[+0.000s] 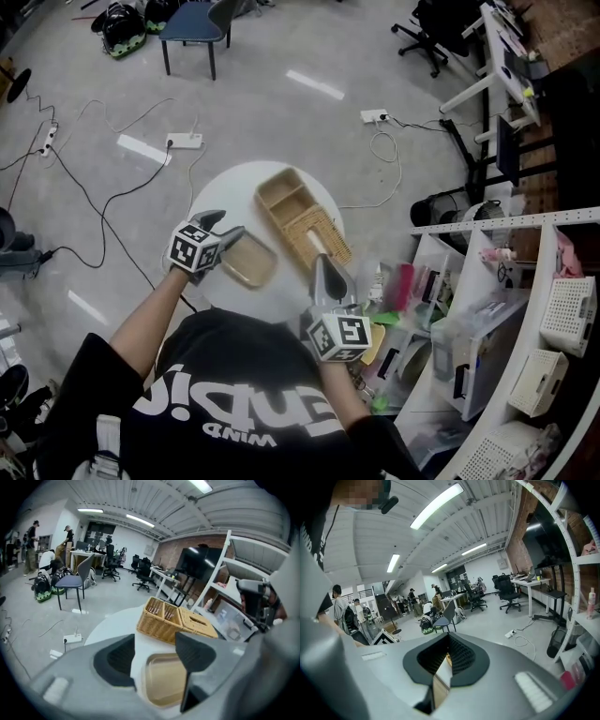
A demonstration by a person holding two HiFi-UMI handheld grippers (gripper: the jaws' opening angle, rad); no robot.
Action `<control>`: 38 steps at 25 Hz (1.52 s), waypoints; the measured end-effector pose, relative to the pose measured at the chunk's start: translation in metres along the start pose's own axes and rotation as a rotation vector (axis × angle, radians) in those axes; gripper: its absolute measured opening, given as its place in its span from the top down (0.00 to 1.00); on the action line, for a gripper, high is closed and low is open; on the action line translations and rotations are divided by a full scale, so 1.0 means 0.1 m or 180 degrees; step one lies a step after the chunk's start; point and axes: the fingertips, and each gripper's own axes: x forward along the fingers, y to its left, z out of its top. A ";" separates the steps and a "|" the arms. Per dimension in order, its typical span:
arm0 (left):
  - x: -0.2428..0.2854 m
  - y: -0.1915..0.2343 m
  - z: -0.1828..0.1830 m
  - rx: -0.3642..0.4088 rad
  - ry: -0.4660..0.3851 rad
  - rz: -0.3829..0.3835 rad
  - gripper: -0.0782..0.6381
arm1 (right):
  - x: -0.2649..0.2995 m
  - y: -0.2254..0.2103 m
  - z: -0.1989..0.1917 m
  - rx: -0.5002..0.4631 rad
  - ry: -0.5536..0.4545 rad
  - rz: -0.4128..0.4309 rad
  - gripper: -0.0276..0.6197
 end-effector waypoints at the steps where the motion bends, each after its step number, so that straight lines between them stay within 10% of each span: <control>1: 0.04 0.02 -0.04 -0.0015 0.0039 -0.0013 0.51 | 0.01 0.00 -0.01 -0.0004 0.0006 0.0001 0.96; 24: 0.58 0.08 -0.56 -0.0273 0.0779 -0.0681 0.57 | 0.09 -0.16 -0.19 0.0069 0.0230 -0.0110 0.96; 38: 0.53 0.07 -0.50 -0.0262 0.0707 -0.0627 0.65 | 0.12 -0.12 -0.16 0.0060 0.0213 -0.0068 0.96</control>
